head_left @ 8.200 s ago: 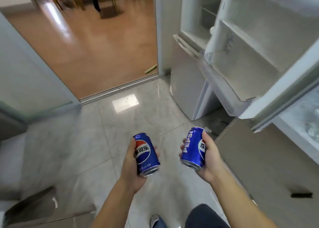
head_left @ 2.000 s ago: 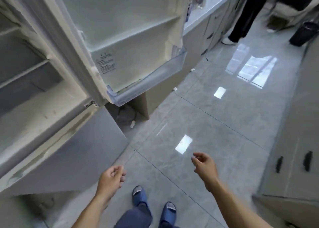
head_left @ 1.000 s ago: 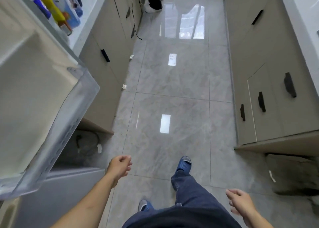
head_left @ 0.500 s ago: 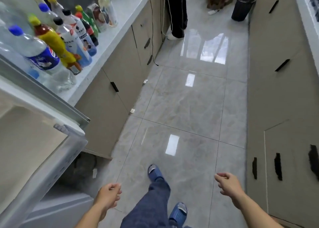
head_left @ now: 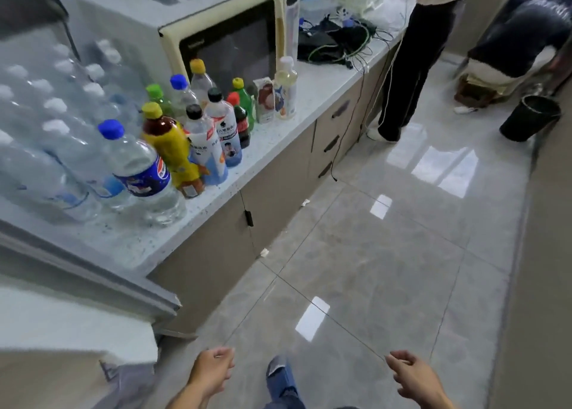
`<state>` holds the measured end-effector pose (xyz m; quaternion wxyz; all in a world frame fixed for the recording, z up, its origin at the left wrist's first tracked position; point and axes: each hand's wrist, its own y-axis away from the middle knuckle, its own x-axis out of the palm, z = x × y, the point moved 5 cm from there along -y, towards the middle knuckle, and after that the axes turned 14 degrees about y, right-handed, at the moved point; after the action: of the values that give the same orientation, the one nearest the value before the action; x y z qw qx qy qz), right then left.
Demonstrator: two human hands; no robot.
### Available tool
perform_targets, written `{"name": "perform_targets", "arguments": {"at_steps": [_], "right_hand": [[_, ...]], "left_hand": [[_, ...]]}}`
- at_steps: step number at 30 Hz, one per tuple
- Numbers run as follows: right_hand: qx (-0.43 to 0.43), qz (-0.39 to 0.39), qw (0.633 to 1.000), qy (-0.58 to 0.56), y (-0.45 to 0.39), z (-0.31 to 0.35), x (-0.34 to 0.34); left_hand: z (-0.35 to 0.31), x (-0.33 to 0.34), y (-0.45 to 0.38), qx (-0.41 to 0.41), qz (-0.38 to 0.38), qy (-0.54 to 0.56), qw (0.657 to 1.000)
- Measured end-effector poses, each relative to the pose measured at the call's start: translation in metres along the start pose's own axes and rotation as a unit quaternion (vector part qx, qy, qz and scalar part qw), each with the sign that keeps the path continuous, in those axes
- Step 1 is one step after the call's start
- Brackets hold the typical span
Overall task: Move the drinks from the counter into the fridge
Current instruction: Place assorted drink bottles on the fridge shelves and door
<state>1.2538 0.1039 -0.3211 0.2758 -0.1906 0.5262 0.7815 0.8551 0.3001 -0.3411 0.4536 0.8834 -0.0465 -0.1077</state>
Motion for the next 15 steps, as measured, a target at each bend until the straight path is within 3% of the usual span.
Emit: {"name": "perform_targets", "arguments": {"at_steps": [7,15], "right_hand": [[-0.017,-0.001,0.998,0.058,-0.056,0.07,-0.019],[-0.107,0.07,0.98,0.15,-0.134,0.21,-0.024]], "left_hand": [[-0.087,0.045,-0.02,0.04,-0.01,0.067,0.997],[-0.142,0.062,-0.031,0.07,-0.114,0.155,0.979]]}}
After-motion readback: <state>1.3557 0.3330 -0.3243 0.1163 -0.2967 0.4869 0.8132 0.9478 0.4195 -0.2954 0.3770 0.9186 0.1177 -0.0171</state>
